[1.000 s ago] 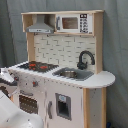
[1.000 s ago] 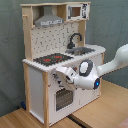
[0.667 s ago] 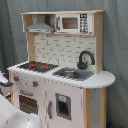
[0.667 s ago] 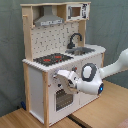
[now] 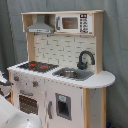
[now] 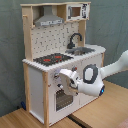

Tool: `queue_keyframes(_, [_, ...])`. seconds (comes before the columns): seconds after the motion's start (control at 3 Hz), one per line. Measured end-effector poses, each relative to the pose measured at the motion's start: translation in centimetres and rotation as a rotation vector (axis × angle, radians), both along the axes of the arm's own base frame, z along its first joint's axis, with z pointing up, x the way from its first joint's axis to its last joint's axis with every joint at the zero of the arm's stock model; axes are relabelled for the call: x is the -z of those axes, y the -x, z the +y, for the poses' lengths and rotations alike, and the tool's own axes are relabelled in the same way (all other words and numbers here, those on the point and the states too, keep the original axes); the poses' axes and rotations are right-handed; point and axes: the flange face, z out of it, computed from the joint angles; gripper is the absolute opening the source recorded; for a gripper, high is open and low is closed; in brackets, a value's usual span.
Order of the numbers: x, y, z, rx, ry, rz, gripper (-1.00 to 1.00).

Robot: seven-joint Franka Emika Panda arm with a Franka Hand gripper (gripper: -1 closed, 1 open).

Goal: Play with the kitchen

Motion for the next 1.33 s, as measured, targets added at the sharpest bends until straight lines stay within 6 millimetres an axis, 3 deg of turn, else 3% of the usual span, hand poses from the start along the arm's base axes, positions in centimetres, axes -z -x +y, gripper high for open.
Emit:
queue_keyframes(1.0, [2.1, -1.0, -3.2, 0.018, -0.128, -0.039, 1.00])
queue_keyframes(1.33, [3.1, 1.0, -3.3, 0.009, -0.155, -0.072, 1.00])
